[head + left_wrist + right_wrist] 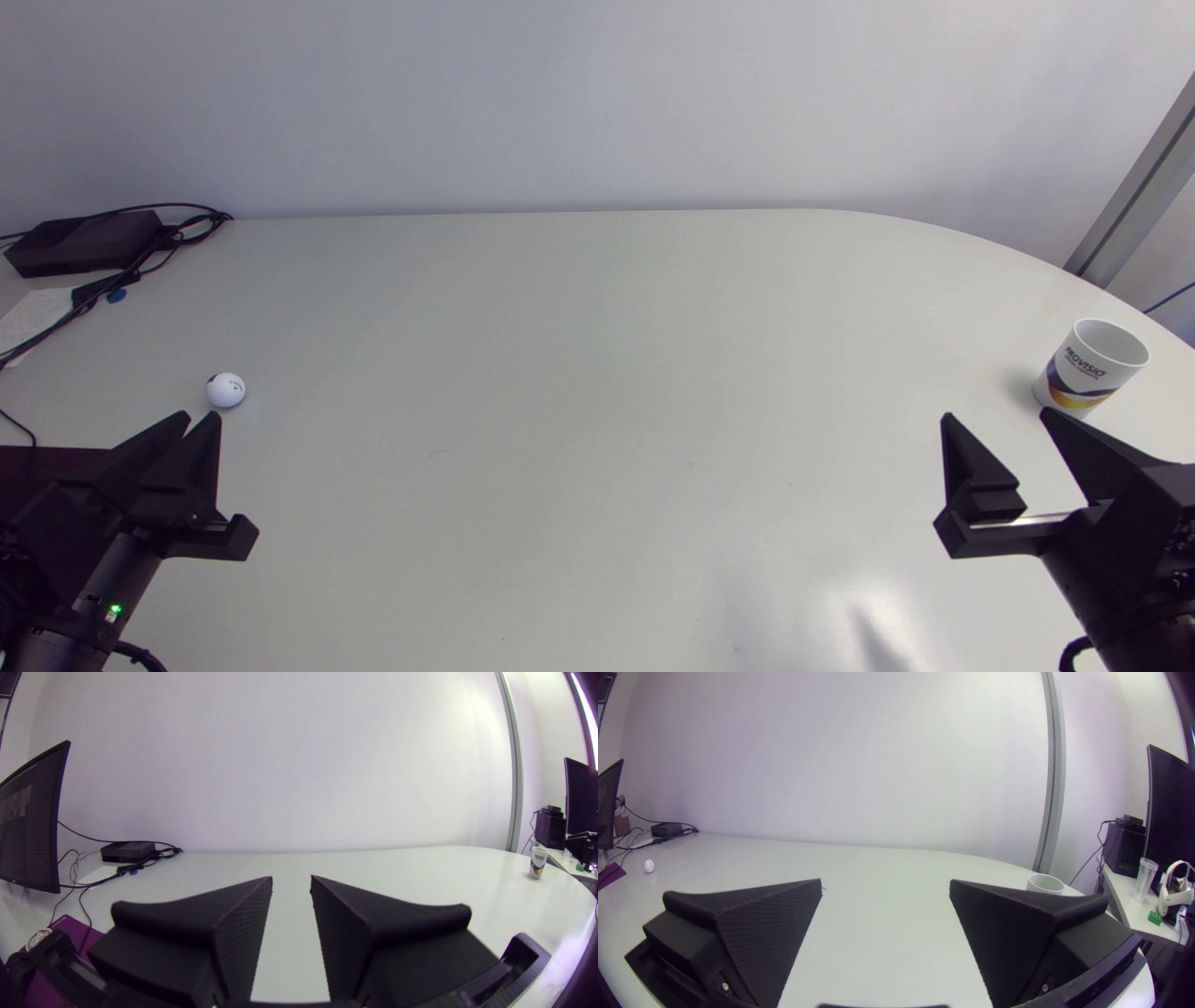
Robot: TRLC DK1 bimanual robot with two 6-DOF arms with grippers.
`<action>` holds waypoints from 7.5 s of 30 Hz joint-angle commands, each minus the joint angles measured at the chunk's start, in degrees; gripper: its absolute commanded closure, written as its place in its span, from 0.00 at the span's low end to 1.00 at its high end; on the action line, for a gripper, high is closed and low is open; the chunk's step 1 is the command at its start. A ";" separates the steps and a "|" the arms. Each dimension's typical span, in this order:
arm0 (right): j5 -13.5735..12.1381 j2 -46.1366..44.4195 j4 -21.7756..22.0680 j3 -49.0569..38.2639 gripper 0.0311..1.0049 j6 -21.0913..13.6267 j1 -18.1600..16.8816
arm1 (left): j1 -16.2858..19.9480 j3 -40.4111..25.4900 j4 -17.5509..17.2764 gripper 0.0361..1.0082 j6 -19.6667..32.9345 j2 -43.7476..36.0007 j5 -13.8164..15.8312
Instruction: Pick up the white golf ball from the table and place it into the cup.
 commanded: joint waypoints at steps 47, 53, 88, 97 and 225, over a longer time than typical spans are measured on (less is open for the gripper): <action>-0.39 0.37 -0.93 -2.39 0.04 -0.31 0.12 | 6.61 39.28 -21.33 0.01 -8.15 25.85 1.08; -0.39 0.37 -0.93 -2.39 0.04 -0.40 0.04 | 11.44 46.23 -27.04 0.01 -11.14 38.33 3.71; -0.39 0.37 -0.93 -2.39 0.04 -0.40 -0.32 | 24.98 60.20 -32.49 0.02 -1.56 85.97 3.71; -0.39 0.37 -0.93 -2.39 0.04 -0.40 -0.32 | 20.50 66.62 -30.73 0.01 12.41 100.56 -6.57; -0.30 -1.21 -1.02 -2.31 0.04 0.30 0.04 | 14.70 72.68 -41.98 0.58 24.63 90.36 17.42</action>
